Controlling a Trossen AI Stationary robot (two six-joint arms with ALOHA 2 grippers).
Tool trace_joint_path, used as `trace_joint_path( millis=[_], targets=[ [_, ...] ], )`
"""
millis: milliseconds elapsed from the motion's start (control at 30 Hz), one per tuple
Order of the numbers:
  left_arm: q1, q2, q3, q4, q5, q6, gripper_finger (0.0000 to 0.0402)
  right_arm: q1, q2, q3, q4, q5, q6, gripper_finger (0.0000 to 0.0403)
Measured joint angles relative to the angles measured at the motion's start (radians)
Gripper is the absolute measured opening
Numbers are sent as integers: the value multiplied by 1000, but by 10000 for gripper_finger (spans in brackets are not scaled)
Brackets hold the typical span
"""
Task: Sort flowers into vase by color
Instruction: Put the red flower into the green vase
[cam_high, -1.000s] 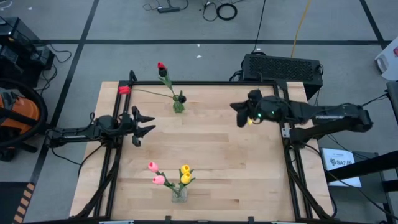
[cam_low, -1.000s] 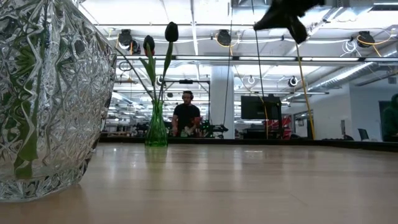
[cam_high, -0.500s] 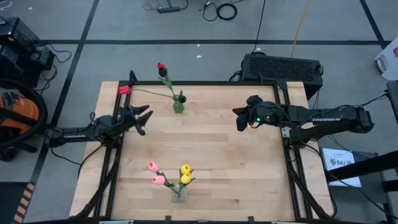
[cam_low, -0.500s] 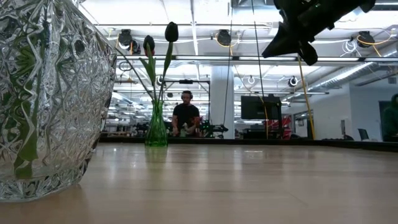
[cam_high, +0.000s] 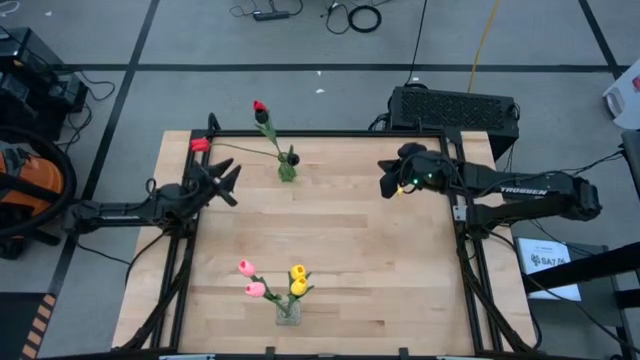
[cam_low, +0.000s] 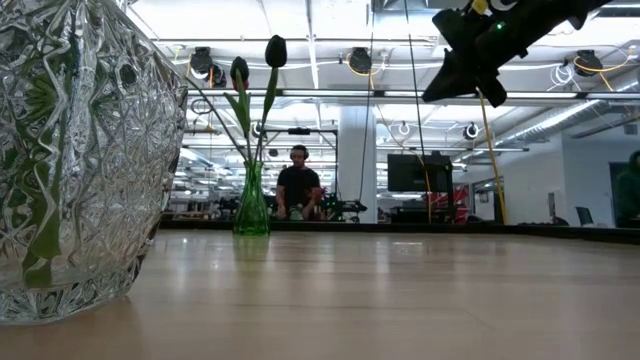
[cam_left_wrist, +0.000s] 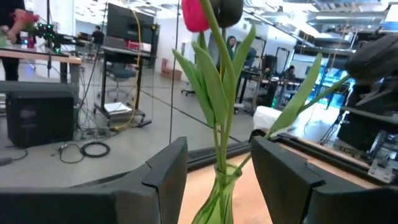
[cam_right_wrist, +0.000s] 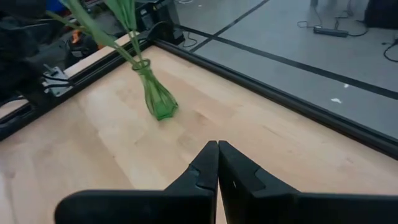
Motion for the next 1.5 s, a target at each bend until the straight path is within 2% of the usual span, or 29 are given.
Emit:
trace_joint_path(
  millis=[333, 500, 667, 767, 1133, 1367, 1500],
  targets=[
    [106, 185, 130, 18, 46, 57, 185, -18, 0, 0, 0, -6, 0, 4],
    [171, 283, 147, 64, 115, 52, 185, -18, 0, 0, 0, -6, 0, 4],
    [227, 327, 148, 126, 137, 18, 183, -18, 0, 0, 0, -6, 2, 4],
    [260, 335, 149, 137, 192, -1, 167, -18, 0, 0, -1, -6, 2, 4],
    [300, 341, 150, 209, 335, 0, 72, -18, 0, 0, -3, -4, -39, 4],
    [300, 346, 168, 238, 356, 0, 45, -18, 0, 0, -2, -2, -53, 4],
    [299, 356, 240, 145, 364, 24, 37, -18, 0, 0, -2, -2, -56, 4]
  ],
)
